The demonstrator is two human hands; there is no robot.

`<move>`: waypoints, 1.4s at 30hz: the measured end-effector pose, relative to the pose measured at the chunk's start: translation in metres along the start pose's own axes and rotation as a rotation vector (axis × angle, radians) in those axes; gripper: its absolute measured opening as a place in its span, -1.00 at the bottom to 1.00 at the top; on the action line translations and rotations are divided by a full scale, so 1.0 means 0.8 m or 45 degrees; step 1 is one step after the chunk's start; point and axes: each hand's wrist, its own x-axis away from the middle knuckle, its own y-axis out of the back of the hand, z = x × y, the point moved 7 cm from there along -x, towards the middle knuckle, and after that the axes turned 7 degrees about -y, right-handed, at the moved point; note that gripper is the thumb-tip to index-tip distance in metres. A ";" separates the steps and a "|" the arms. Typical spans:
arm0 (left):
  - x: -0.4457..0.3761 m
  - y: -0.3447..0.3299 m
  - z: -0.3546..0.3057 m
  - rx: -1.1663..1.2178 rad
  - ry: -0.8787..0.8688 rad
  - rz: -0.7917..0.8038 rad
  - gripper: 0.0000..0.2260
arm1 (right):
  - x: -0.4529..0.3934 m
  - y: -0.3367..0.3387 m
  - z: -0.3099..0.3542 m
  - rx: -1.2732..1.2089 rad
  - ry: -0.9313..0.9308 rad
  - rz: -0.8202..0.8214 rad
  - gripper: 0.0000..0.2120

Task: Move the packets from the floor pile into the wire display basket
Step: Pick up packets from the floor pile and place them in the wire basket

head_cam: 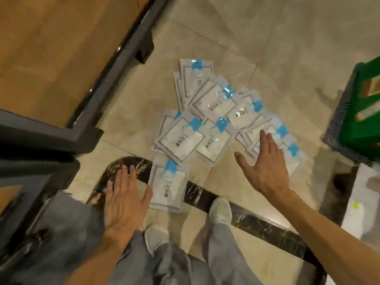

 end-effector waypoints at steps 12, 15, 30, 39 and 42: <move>-0.164 -0.363 0.057 0.169 0.038 -0.038 -0.03 | -0.205 -0.363 -0.088 -0.030 -0.190 0.063 0.14; -0.181 -0.395 0.054 0.166 0.003 -0.182 -0.03 | -0.245 -0.413 -0.097 -0.156 -0.331 0.055 0.26; -0.171 -0.390 0.072 1.237 0.560 -0.324 -0.55 | -0.243 -0.421 -0.126 -1.263 -0.492 -0.235 -0.53; -0.073 -0.300 0.078 1.535 0.740 -0.124 -0.66 | -0.163 -0.330 -0.128 -1.298 -0.471 0.102 -0.66; -0.047 -0.249 0.089 1.639 0.777 -0.113 -0.83 | -0.137 -0.279 -0.102 -1.326 -0.432 0.207 -0.66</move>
